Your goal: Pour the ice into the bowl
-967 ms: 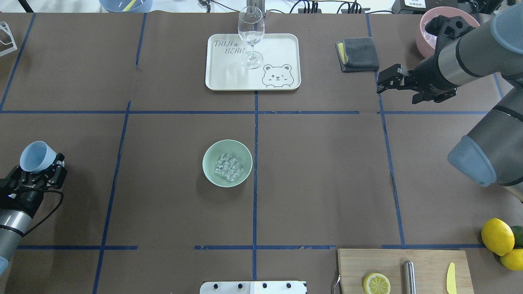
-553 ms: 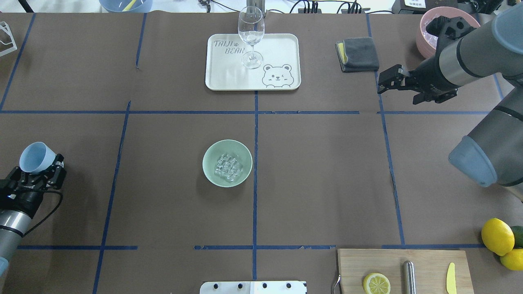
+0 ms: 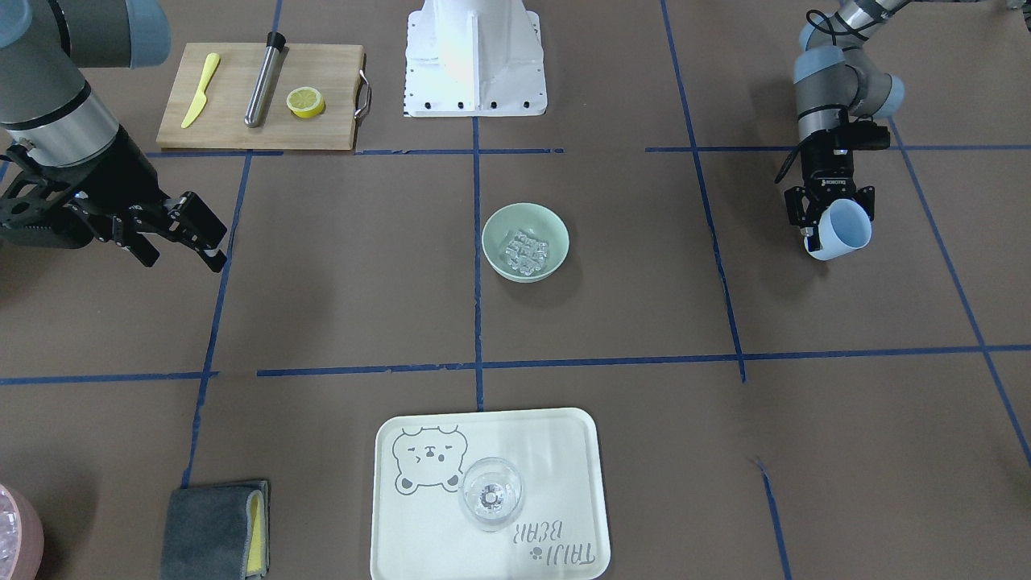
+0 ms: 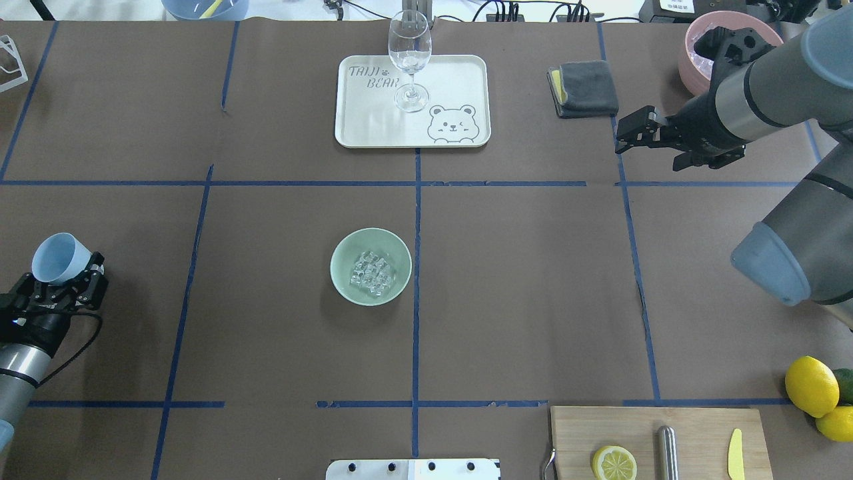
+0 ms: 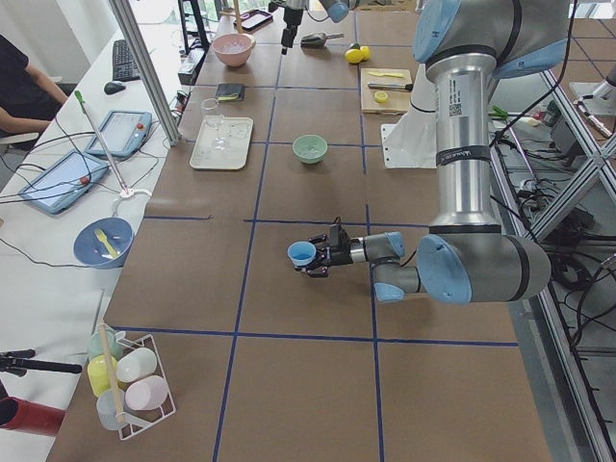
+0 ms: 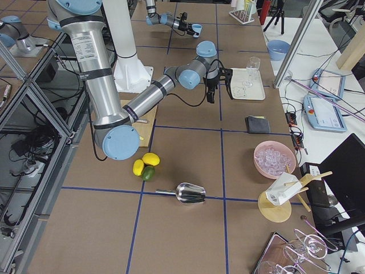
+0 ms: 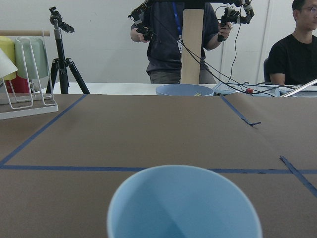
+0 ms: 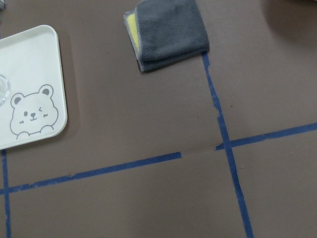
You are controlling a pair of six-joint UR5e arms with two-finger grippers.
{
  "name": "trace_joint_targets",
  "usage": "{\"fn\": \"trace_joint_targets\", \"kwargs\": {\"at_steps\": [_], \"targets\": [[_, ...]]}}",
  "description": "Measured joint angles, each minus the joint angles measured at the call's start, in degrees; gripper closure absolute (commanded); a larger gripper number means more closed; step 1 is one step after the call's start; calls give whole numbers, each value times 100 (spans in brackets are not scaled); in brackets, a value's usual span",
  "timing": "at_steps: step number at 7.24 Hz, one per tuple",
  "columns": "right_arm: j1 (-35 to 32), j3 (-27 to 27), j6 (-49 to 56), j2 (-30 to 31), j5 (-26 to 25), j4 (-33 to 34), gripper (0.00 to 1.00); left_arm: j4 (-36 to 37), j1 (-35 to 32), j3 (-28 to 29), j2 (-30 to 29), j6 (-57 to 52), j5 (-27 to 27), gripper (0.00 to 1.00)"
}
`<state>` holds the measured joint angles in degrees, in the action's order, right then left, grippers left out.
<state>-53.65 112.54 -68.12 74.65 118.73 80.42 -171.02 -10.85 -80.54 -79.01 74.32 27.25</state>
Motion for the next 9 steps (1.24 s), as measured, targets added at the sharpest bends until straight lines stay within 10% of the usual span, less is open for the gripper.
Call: {"fn": "trace_joint_targets", "kwargs": {"at_steps": [3,4,9], "targets": [[9,-18,0,-9,1,2,0,30,21,27,-7,3,0,32],[10,-21,0,-14,1,6,0,34,26,29,-8,2,0,4],[4,-30,0,-35,9,8,0,28,30,22,12,-17,17,0]]}}
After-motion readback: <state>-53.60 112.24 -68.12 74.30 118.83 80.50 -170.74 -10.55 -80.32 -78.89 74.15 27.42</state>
